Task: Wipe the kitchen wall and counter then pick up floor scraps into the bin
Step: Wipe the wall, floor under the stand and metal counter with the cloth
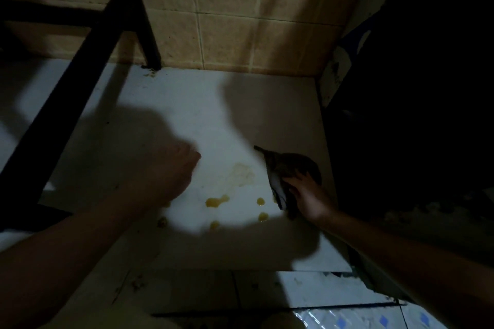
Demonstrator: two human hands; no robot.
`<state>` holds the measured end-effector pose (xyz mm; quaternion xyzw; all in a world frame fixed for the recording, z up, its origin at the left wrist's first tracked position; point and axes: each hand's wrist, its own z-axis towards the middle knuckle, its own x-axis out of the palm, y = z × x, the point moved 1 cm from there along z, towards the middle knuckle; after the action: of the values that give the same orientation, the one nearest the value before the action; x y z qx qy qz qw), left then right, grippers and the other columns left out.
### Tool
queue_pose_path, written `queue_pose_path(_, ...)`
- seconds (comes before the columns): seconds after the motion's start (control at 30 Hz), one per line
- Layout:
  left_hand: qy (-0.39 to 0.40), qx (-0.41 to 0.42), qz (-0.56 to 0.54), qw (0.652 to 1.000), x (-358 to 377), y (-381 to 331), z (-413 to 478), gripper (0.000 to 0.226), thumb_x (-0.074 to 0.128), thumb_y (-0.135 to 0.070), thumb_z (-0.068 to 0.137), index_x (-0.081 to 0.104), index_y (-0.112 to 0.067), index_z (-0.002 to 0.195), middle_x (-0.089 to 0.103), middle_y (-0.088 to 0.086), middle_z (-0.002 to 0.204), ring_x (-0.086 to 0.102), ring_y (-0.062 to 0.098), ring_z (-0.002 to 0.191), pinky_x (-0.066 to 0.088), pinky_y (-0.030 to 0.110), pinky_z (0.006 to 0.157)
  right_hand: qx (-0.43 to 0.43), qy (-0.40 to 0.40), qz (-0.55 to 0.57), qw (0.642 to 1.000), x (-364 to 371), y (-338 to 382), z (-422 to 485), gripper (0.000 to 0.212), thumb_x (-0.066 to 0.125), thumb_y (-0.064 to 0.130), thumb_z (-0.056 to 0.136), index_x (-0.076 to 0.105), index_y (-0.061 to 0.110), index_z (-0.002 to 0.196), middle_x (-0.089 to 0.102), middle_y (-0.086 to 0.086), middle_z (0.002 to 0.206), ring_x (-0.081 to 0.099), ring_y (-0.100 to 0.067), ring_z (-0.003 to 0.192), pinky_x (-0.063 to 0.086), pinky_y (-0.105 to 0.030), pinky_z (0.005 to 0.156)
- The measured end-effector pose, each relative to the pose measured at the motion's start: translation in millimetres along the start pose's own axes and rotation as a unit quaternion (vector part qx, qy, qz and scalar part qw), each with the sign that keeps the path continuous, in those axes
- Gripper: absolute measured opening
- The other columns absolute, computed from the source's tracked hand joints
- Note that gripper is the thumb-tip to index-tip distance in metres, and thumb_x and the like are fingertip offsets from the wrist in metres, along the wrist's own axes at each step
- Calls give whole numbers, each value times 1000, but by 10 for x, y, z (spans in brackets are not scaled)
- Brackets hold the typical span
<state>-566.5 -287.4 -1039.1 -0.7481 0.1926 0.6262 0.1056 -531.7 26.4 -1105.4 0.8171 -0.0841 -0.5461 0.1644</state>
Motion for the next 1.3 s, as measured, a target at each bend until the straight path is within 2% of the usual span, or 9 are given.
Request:
queue_pose_path(0.13,-22,19,-2,1000,54,42,-116,47,85,-3,45,66,1,88,63,25,82,62,39,63,54,44,56,-8,55,-44,997,29,172,-15,52,41,9,97,33,27,145,15,-9,157,18,-32,143,24,-38,116)
queue_pose_path(0.2,-31,22,-14,999,58,85,-165,45,84,-7,50,67,-4,92,63,21,84,63,38,66,54,42,58,-29,70,-60,995,43,294,-8,50,37,12,99,30,30,145,20,-11,156,33,-32,135,34,-37,108)
queue_pose_path(0.27,-26,11,-37,999,60,115,-226,39,79,-11,62,66,-8,98,64,16,89,62,34,72,53,39,63,-49,82,-84,992,76,420,9,51,37,16,99,26,33,146,20,-11,156,35,-34,135,38,-39,104)
queue_pose_path(0.43,1,-57,-71,996,130,192,-447,33,62,-8,82,61,-8,115,60,17,119,58,34,105,45,45,91,-101,120,-124,980,205,821,124,52,39,27,100,20,35,148,10,-6,159,9,-35,145,29,-46,112)
queue_pose_path(0.7,77,-95,-26,992,232,395,-840,48,41,-14,95,30,-12,142,35,10,144,37,25,129,26,31,106,-160,127,-110,973,319,1448,365,50,43,22,99,28,31,146,18,-10,157,17,-33,144,30,-45,112)
queue_pose_path(0.97,58,-78,-65,993,244,410,-1091,44,43,-17,96,34,-9,138,36,8,143,35,18,129,21,25,105,-240,123,-84,959,383,2050,594,42,40,17,98,41,20,140,36,-16,148,31,-35,136,27,-38,111)
queue_pose_path(1.07,58,-77,-68,993,244,416,-1143,48,47,-19,94,33,-7,139,35,11,143,31,21,132,18,28,109,-269,130,-93,950,383,2192,619,38,39,16,98,46,17,136,42,-17,142,40,-33,129,33,-37,106)
queue_pose_path(1.17,45,-68,-69,994,231,402,-1175,52,43,-16,94,29,-4,142,32,14,146,29,24,136,14,30,113,-298,142,-108,938,390,2247,611,41,39,17,99,42,18,140,38,-17,146,36,-31,133,30,-35,109)
queue_pose_path(1.3,46,-75,-67,994,215,411,-1168,38,46,-18,92,44,-8,129,41,12,136,36,25,127,29,33,106,-332,185,-160,911,516,2320,549,46,40,20,100,33,17,145,26,-11,154,23,-25,142,16,-34,117)
